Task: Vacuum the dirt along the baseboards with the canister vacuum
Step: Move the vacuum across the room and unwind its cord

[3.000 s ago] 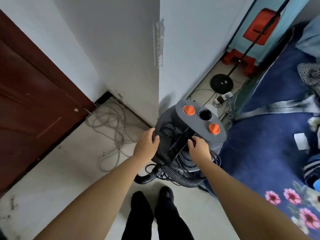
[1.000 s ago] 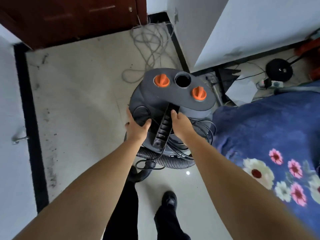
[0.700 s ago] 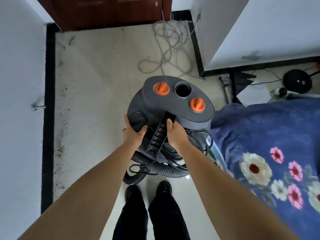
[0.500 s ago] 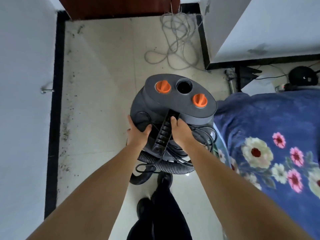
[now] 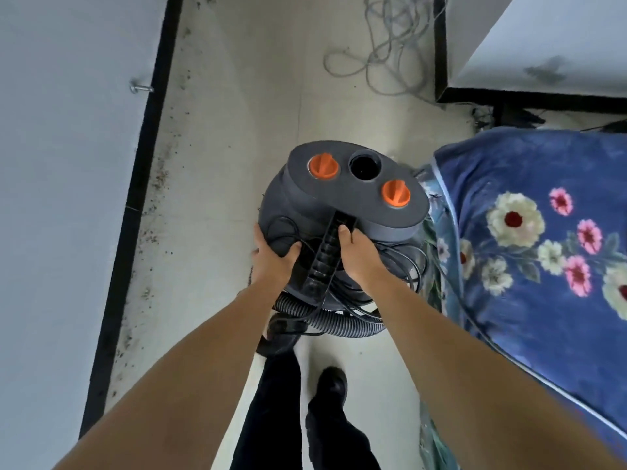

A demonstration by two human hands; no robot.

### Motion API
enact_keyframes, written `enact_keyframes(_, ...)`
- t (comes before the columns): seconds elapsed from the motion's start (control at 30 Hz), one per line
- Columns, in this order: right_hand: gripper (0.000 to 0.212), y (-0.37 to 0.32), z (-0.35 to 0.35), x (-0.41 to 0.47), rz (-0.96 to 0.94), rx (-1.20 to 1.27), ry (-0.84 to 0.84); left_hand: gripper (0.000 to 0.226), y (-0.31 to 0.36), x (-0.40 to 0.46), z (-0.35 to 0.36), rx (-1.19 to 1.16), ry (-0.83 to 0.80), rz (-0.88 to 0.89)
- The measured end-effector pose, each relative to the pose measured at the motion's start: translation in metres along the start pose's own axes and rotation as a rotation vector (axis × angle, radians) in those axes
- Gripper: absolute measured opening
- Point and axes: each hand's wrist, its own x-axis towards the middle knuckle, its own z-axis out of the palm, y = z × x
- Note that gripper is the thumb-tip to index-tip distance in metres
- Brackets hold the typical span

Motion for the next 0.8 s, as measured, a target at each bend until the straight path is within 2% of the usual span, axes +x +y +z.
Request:
enact_keyframes(0.4, 0.045, 0.096, 0.073, -0.148, -0.073, -0.135, -0.041, 0.092, -0.162, -0.128, -0.008, -0.048, 0.047, -0.008)
enact_keyframes(0.8, 0.042, 0.178, 0.137, -0.266, -0.055, -0.107, -0.043, 0.098, -0.280, -0.213, -0.022, -0.022, 0.018, -0.054)
